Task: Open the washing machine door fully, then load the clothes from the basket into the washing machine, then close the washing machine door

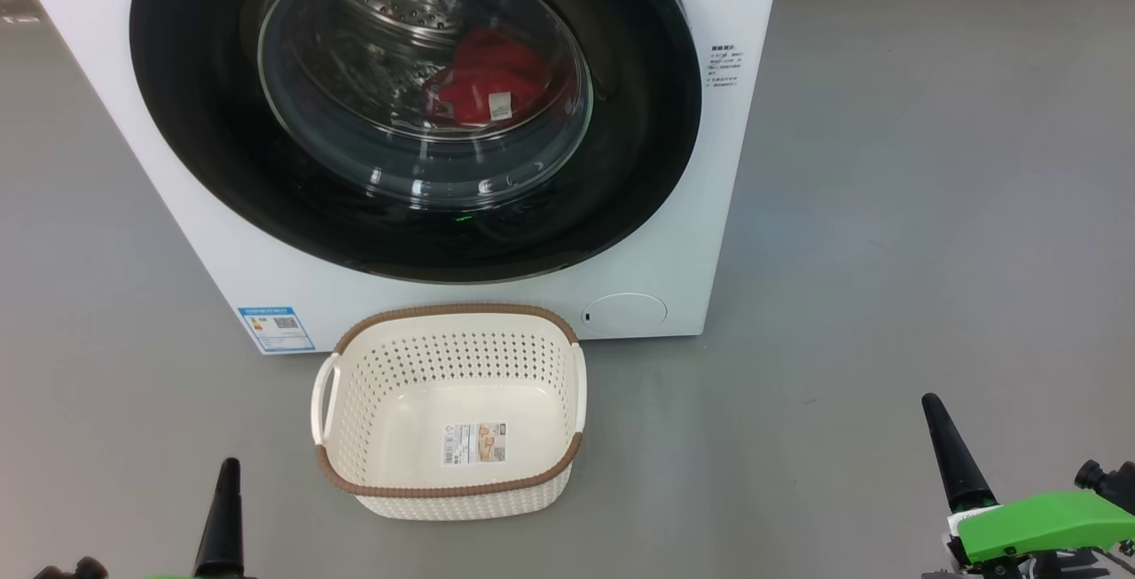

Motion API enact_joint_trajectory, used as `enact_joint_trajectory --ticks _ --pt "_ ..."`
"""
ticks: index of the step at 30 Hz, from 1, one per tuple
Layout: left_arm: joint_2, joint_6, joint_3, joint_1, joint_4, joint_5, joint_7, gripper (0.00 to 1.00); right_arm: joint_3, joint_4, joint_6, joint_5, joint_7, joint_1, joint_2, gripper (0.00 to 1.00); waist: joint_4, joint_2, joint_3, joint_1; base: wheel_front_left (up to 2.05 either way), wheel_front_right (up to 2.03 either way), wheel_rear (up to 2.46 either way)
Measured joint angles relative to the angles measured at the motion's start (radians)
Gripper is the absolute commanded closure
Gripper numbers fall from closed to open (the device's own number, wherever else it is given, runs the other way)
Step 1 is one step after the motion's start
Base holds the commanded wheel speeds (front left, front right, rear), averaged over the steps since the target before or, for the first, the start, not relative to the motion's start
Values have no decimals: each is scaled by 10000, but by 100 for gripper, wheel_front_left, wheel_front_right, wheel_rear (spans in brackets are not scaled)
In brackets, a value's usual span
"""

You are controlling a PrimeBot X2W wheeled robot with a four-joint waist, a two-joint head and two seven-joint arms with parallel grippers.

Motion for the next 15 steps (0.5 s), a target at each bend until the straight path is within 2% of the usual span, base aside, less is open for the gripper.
enact_joint_trajectory --ticks 15 --pt "-59 0 244 -209 136 -1503 441 100 -382 31 -2 1361 487 -13 337 100 -8 0 7 -1 0 0 0"
